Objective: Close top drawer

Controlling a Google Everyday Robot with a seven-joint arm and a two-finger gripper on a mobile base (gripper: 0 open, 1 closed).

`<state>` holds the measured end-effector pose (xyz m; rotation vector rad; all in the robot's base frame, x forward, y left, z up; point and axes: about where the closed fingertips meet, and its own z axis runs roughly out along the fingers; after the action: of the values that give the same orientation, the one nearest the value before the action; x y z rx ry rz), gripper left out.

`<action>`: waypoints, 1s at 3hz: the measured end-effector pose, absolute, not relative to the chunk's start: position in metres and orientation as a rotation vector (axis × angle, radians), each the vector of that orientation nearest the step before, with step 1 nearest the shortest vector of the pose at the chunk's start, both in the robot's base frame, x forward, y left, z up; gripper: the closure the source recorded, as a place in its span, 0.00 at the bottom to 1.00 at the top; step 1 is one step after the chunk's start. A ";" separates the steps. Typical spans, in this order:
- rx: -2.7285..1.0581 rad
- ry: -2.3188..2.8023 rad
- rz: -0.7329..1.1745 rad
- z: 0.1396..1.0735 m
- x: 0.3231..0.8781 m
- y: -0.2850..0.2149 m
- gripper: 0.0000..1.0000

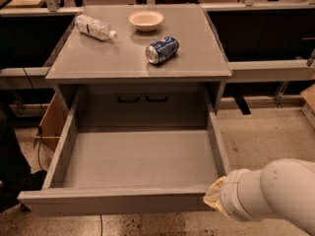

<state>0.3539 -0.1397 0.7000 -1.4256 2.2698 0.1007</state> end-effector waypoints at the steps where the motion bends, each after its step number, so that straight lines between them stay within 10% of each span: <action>1: -1.413 2.248 0.082 0.698 0.360 -0.136 1.00; 3: -1.377 2.222 0.062 0.695 0.370 -0.130 1.00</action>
Offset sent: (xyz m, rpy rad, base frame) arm 0.0751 0.0420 -0.0250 0.0851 -0.2836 -0.1106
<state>0.3702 -0.1295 0.6947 -1.3772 2.2224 0.0622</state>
